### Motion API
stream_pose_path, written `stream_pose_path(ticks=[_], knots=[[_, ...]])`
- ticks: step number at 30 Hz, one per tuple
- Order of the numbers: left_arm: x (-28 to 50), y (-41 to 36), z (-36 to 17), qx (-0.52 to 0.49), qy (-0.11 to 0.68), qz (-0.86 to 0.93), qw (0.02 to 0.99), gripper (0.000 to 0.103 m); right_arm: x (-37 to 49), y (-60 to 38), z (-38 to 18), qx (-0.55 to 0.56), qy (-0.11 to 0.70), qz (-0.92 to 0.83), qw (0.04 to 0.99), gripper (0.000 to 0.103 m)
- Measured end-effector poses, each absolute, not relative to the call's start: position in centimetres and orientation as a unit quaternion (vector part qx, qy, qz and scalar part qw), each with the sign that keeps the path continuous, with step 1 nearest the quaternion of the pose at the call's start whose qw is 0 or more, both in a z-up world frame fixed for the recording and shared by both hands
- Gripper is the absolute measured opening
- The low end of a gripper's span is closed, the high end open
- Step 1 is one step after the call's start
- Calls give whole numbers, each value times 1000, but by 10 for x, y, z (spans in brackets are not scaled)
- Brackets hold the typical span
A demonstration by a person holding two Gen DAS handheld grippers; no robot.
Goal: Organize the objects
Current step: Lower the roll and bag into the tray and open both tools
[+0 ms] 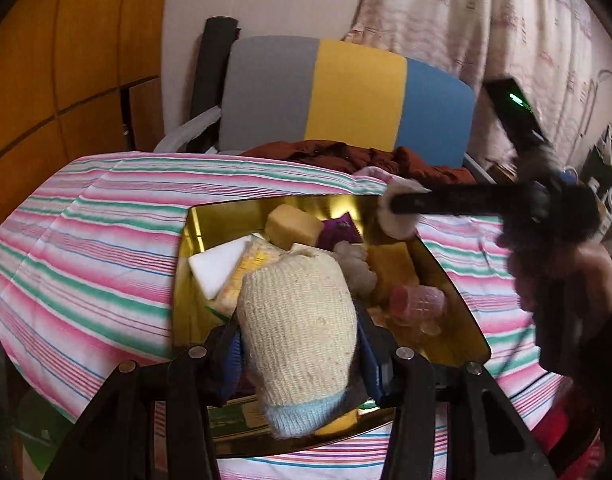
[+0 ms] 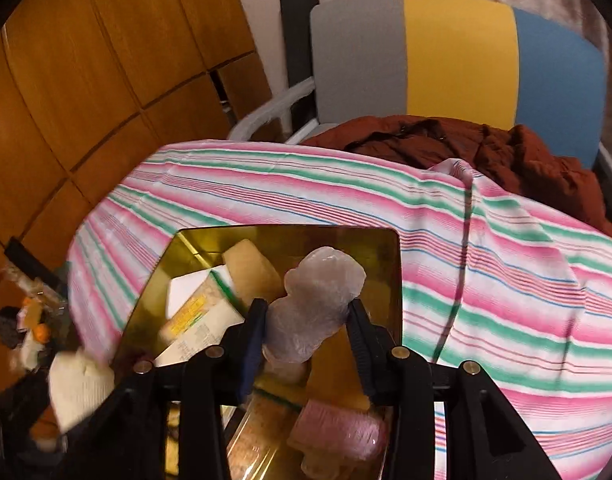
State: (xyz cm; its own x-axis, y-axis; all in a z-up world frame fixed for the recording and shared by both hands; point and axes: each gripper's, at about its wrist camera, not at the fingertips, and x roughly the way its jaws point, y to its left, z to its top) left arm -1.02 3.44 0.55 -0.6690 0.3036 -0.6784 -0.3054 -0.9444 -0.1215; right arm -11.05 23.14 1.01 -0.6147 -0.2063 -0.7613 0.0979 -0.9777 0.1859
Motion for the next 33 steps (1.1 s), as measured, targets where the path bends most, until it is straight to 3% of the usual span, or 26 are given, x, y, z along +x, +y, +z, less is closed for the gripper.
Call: stream_pose_path(ticks=[1,2,6,8,10,31,33], knots=[[-10,38,5,-371,7,913,169,49,-112,230,10,435,-60,-895,74,62],[-10,43,4,-372,14,912,173,49,-112,229,10,437,-60,-895,69,65],[-10,57,1,-371,33,910,183,49,-103,228,16,426,-44,-901,67,67],[-11,63,-1,-374,41,907,186,49,-94,234,19,419,-40,-906,51,78],[-11,67,-3,-377,44,906,188,49,-86,238,21,415,-33,-909,29,81],[-41,114,-13,-395,42,896,200,50,-6,299,13,399,-79,-911,-65,89],[-49,112,-12,-398,29,897,191,54,-4,301,12,399,-79,-911,-68,89]])
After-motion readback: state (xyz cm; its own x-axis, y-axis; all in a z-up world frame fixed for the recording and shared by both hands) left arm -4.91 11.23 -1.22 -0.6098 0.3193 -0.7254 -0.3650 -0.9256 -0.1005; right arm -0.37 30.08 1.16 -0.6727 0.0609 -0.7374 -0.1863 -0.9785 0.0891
